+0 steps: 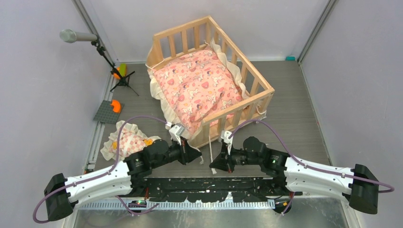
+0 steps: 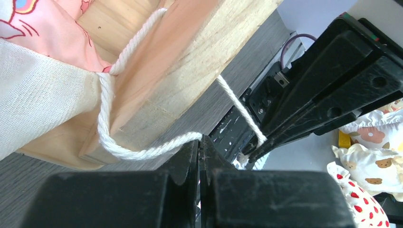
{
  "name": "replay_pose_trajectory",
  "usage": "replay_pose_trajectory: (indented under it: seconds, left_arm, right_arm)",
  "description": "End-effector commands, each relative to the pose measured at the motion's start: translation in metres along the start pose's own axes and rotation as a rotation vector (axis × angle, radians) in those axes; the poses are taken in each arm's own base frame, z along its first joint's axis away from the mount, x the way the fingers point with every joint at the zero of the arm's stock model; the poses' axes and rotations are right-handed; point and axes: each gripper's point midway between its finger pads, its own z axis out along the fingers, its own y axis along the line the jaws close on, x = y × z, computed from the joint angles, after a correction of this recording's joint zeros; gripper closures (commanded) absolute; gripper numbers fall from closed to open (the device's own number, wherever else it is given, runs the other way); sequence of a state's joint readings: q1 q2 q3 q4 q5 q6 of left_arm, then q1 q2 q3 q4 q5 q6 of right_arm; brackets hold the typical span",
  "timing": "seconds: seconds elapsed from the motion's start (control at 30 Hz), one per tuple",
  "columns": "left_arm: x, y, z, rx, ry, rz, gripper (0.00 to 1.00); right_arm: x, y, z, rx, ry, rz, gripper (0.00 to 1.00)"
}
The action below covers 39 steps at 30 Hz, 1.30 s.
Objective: Set up the pet bed
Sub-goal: Cross the ropes on the bed frame.
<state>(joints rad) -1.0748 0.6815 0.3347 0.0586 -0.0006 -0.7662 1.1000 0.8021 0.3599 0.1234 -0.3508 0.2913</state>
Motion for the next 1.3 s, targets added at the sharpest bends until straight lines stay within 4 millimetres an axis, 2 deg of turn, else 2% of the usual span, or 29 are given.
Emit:
replay_pose_trajectory:
  seconds: [0.0,0.3,0.43,0.6,0.7,0.97,1.27]
  left_arm:
    - [-0.017,-0.012,0.003,0.035,-0.064,0.019,1.00]
    - [-0.015,-0.020,0.012,0.058,-0.028,0.014,1.00]
    - [-0.012,-0.019,0.016,0.065,-0.025,-0.001,1.00]
    - [-0.010,-0.015,0.020,0.047,-0.022,-0.002,1.00]
    - [-0.009,-0.013,0.020,0.047,-0.030,-0.006,1.00]
    - [-0.019,-0.011,0.021,0.041,-0.103,-0.013,1.00]
    - [-0.015,-0.014,0.021,0.055,-0.085,-0.033,1.00]
  right_arm:
    - [0.004,0.008,-0.005,-0.018,0.003,0.017,1.00]
    - [0.017,-0.007,-0.003,0.078,0.018,0.078,0.99]
    - [0.022,-0.012,0.002,0.095,0.024,0.100,0.97]
    - [0.028,-0.016,0.009,0.108,0.039,0.125,0.88]
    - [0.028,-0.020,0.011,0.125,0.032,0.127,0.88]
    - [0.009,-0.016,0.015,0.109,-0.057,0.156,0.93]
    - [-0.018,-0.031,0.016,0.178,-0.221,0.094,0.93]
